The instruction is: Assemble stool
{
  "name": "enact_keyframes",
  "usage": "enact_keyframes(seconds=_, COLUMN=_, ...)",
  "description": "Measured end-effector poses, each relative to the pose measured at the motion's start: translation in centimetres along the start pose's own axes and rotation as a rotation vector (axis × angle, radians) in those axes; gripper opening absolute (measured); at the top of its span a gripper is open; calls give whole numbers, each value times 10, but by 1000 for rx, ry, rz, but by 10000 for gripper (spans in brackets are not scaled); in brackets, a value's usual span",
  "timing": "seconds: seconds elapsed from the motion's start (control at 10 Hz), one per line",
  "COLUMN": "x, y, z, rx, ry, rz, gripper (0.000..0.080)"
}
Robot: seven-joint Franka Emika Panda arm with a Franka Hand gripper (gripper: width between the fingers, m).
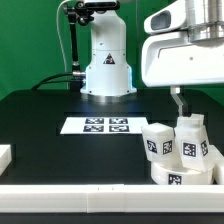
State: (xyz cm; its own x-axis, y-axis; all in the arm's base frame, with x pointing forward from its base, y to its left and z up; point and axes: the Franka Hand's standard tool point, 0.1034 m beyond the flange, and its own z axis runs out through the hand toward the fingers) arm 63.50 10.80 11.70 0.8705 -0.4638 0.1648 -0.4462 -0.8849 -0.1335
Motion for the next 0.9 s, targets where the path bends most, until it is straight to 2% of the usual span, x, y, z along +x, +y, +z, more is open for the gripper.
enact_keyframes(seconds=0.1, x=1, y=1, z=0, rx=-16, ry=0, rz=-190, gripper=649)
enact_keyframes(seconds=0.3, x=0, y=2, z=2, rx=-14, ry=-7, rz=-424, gripper=649)
enact_keyframes(seconds=0.7, x=-2, y=6, z=2, rx=-19, ry=-43, rz=-395, gripper=649)
enact_keyframes(seconds=0.8, x=-8, y=10, z=2, rx=-36, ry=-136, rz=-412, gripper=649)
enact_keyframes(seconds=0.9, x=-6, y=11, z=1, rx=-42, ry=-163, rz=-447, gripper=649)
